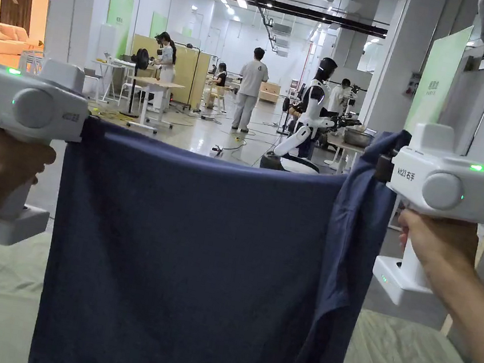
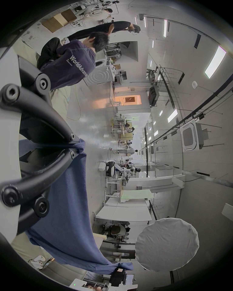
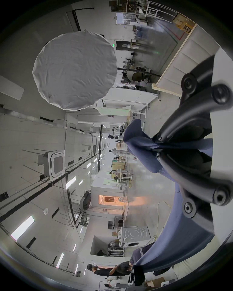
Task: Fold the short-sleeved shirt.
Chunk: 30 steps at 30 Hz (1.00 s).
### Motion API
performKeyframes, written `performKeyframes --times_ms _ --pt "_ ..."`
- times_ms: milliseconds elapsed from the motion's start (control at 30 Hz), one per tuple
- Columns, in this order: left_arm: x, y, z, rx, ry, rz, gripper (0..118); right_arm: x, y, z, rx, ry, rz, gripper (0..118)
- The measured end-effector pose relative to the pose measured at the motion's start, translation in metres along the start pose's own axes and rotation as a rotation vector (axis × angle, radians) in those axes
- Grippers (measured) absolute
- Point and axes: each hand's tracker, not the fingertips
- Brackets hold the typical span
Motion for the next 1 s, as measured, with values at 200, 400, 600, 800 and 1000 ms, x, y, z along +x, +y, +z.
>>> performKeyframes --times_ms 200,400,600,800,1000 --pt "-0.008 -0.072 0.038 -0.043 -0.025 0.007 5 -0.004 -0.055 0.047 -0.068 0.067 -0.007 6" --pt "-0.022 -0.129 0.095 -0.049 -0.063 0.016 5 -0.003 -0.089 0.110 -0.080 0.094 0.025 6" --pt "-0.034 -0.167 0.160 -0.027 -0.101 0.035 5 -0.003 -0.103 0.195 -0.078 0.134 0.021 6" --pt "-0.037 -0.216 0.214 -0.113 -0.131 0.086 5 -0.021 -0.143 0.254 -0.211 0.166 0.035 6" --pt "-0.036 -0.292 0.254 -0.258 -0.121 0.103 5 -0.043 -0.209 0.307 -0.399 0.197 0.040 6"
